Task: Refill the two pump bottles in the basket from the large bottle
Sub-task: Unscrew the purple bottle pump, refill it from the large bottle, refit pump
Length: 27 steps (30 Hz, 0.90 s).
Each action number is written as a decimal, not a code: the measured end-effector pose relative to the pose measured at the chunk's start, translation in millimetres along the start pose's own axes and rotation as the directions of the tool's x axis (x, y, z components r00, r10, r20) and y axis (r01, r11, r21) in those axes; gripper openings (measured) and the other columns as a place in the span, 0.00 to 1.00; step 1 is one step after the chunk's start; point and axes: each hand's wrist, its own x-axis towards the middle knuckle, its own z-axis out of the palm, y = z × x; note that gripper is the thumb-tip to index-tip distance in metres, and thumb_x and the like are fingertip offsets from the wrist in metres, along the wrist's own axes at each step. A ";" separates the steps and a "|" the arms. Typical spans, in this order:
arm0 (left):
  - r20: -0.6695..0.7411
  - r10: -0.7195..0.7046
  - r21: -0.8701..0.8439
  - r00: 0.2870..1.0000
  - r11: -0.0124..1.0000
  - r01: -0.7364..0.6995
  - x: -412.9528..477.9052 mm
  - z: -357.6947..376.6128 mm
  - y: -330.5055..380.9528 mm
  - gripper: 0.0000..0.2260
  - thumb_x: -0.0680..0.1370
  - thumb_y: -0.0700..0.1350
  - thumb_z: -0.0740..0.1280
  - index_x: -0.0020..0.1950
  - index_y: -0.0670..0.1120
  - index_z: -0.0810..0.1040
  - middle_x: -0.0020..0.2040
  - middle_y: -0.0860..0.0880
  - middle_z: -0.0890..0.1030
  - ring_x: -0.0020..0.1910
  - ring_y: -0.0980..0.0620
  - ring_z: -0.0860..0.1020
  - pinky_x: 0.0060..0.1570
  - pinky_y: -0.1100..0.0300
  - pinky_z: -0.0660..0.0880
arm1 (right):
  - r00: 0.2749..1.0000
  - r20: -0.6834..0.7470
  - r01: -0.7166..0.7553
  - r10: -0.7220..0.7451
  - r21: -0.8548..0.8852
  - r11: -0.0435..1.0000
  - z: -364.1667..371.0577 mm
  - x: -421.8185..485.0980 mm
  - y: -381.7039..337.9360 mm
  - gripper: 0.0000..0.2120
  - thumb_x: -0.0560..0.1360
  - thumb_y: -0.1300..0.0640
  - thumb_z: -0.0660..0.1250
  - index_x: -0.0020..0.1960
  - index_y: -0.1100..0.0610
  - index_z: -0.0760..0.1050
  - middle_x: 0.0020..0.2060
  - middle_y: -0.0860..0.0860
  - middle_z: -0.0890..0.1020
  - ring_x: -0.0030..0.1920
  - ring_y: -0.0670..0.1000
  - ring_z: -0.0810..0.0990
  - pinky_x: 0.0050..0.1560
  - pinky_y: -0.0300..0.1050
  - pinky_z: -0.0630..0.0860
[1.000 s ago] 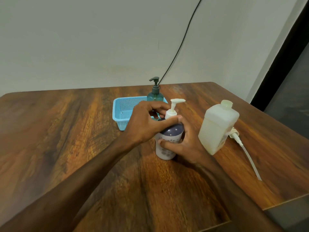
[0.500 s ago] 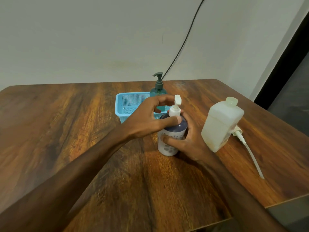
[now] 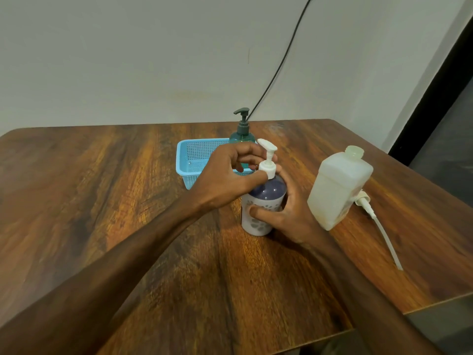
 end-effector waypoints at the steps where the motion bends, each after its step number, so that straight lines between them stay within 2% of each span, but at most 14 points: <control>1: 0.026 -0.004 -0.051 1.000 0.999 0.005 -0.6 2.5 -1.0 0.16 0.73 0.39 0.70 0.60 0.40 0.81 0.55 0.49 0.87 0.56 0.53 0.84 0.55 0.53 0.82 | 1.000 -0.001 0.000 0.000 0.000 1.000 0.4 0.1 0.1 0.37 0.66 0.63 0.79 0.64 0.37 0.65 0.58 0.37 0.79 0.60 0.43 0.79 0.55 0.39 0.79; 3: 0.088 -0.029 -0.149 0.996 0.988 0.042 -2.4 5.9 -1.9 0.19 0.73 0.35 0.66 0.64 0.38 0.79 0.60 0.45 0.85 0.61 0.50 0.83 0.61 0.48 0.80 | 1.000 0.000 0.001 -0.001 0.011 1.000 1.1 0.5 0.6 0.37 0.66 0.63 0.79 0.67 0.42 0.65 0.60 0.42 0.79 0.61 0.46 0.79 0.57 0.46 0.80; 5: 0.100 -0.048 -0.125 0.994 0.990 0.060 -3.5 7.5 -2.4 0.21 0.74 0.42 0.68 0.66 0.42 0.78 0.63 0.49 0.83 0.64 0.52 0.81 0.62 0.47 0.79 | 1.000 0.005 0.006 -0.006 0.015 1.000 1.0 0.3 1.1 0.39 0.67 0.62 0.79 0.70 0.45 0.64 0.63 0.46 0.77 0.63 0.49 0.78 0.61 0.52 0.78; 7: -0.028 -0.053 0.070 0.998 0.996 0.055 -3.2 10.6 -5.2 0.23 0.72 0.57 0.72 0.65 0.52 0.78 0.60 0.57 0.82 0.60 0.56 0.79 0.58 0.52 0.78 | 1.000 0.007 -0.004 0.004 0.020 1.000 0.6 -0.1 1.5 0.38 0.67 0.61 0.79 0.70 0.44 0.64 0.64 0.46 0.77 0.63 0.48 0.78 0.61 0.54 0.78; 9: -0.164 -0.002 0.168 0.987 0.985 0.029 -4.0 13.5 -6.4 0.24 0.69 0.64 0.75 0.60 0.56 0.77 0.54 0.59 0.81 0.53 0.55 0.79 0.50 0.55 0.77 | 1.000 0.001 -0.012 0.012 0.008 1.000 0.4 -0.4 2.7 0.37 0.67 0.59 0.79 0.69 0.46 0.64 0.63 0.46 0.77 0.63 0.48 0.78 0.60 0.55 0.79; 11: -0.188 0.038 0.128 0.981 0.992 -0.014 -3.7 14.4 -6.0 0.22 0.68 0.59 0.79 0.57 0.53 0.78 0.49 0.57 0.83 0.49 0.55 0.81 0.46 0.54 0.79 | 1.000 -0.006 -0.010 0.010 -0.010 1.000 -0.1 -0.2 3.2 0.38 0.65 0.56 0.80 0.69 0.46 0.65 0.64 0.45 0.77 0.63 0.47 0.78 0.60 0.55 0.79; 14: -0.160 0.013 0.048 0.987 0.999 -0.006 -3.1 9.3 -3.8 0.20 0.69 0.48 0.81 0.57 0.50 0.78 0.48 0.56 0.85 0.48 0.59 0.83 0.43 0.64 0.76 | 1.000 0.002 -0.017 0.017 -0.010 1.000 -0.3 0.2 1.6 0.39 0.65 0.58 0.80 0.67 0.38 0.64 0.62 0.41 0.77 0.61 0.43 0.78 0.59 0.48 0.79; 17: -0.094 -0.004 -0.030 0.996 1.000 0.001 -4.5 7.3 -2.1 0.18 0.73 0.39 0.75 0.62 0.45 0.77 0.49 0.53 0.87 0.49 0.59 0.84 0.43 0.68 0.76 | 1.000 0.002 -0.017 0.017 -0.017 1.000 0.0 -0.2 0.4 0.38 0.66 0.61 0.79 0.65 0.38 0.64 0.59 0.37 0.77 0.59 0.38 0.78 0.54 0.37 0.78; 18: -0.075 0.000 -0.040 0.997 0.999 -0.003 -5.6 8.0 -1.2 0.19 0.73 0.39 0.72 0.63 0.43 0.76 0.51 0.52 0.87 0.50 0.58 0.84 0.43 0.71 0.75 | 1.000 -0.001 -0.016 0.016 -0.015 1.000 -0.2 -0.4 0.4 0.39 0.66 0.62 0.79 0.67 0.39 0.64 0.60 0.38 0.77 0.60 0.39 0.78 0.55 0.38 0.78; 20: -0.038 0.009 0.001 0.999 1.000 -0.009 -7.2 10.5 1.1 0.22 0.72 0.45 0.70 0.66 0.46 0.74 0.58 0.53 0.85 0.59 0.58 0.82 0.47 0.72 0.73 | 1.000 -0.002 -0.011 0.011 0.004 1.000 -0.3 -1.1 0.5 0.39 0.66 0.62 0.79 0.70 0.44 0.64 0.62 0.43 0.78 0.62 0.43 0.78 0.57 0.42 0.78; 22: -0.061 0.038 0.159 0.997 0.987 -0.028 -7.0 13.5 0.2 0.25 0.71 0.55 0.71 0.67 0.52 0.73 0.61 0.57 0.81 0.61 0.57 0.78 0.52 0.67 0.71 | 1.000 0.002 -0.009 0.009 0.006 1.000 -0.3 -1.2 -0.6 0.38 0.67 0.62 0.79 0.69 0.45 0.64 0.62 0.43 0.78 0.61 0.42 0.78 0.56 0.40 0.78; 23: -0.103 0.057 0.231 0.993 0.972 -0.032 -6.9 14.7 -0.2 0.25 0.71 0.60 0.72 0.65 0.54 0.74 0.59 0.58 0.80 0.59 0.57 0.77 0.52 0.63 0.71 | 1.000 0.006 -0.011 0.011 0.003 1.000 -0.2 -0.7 -0.2 0.38 0.67 0.62 0.79 0.69 0.46 0.64 0.62 0.43 0.77 0.62 0.43 0.78 0.57 0.41 0.79; 25: -0.184 0.093 0.268 0.978 0.963 -0.041 -6.7 15.1 0.6 0.24 0.69 0.64 0.75 0.59 0.54 0.77 0.52 0.59 0.81 0.51 0.58 0.78 0.49 0.60 0.74 | 1.000 0.008 -0.022 0.022 0.002 1.000 0.3 -0.5 0.9 0.39 0.67 0.60 0.79 0.71 0.50 0.63 0.64 0.46 0.77 0.63 0.46 0.77 0.60 0.49 0.78; 27: -0.221 0.107 0.238 0.969 0.970 -0.053 -6.0 13.5 3.6 0.21 0.68 0.61 0.79 0.54 0.52 0.79 0.47 0.59 0.82 0.44 0.60 0.78 0.44 0.63 0.73 | 1.000 -0.001 -0.024 0.024 0.002 1.000 0.5 -0.3 1.2 0.39 0.66 0.58 0.80 0.71 0.51 0.64 0.63 0.47 0.77 0.63 0.49 0.78 0.60 0.55 0.79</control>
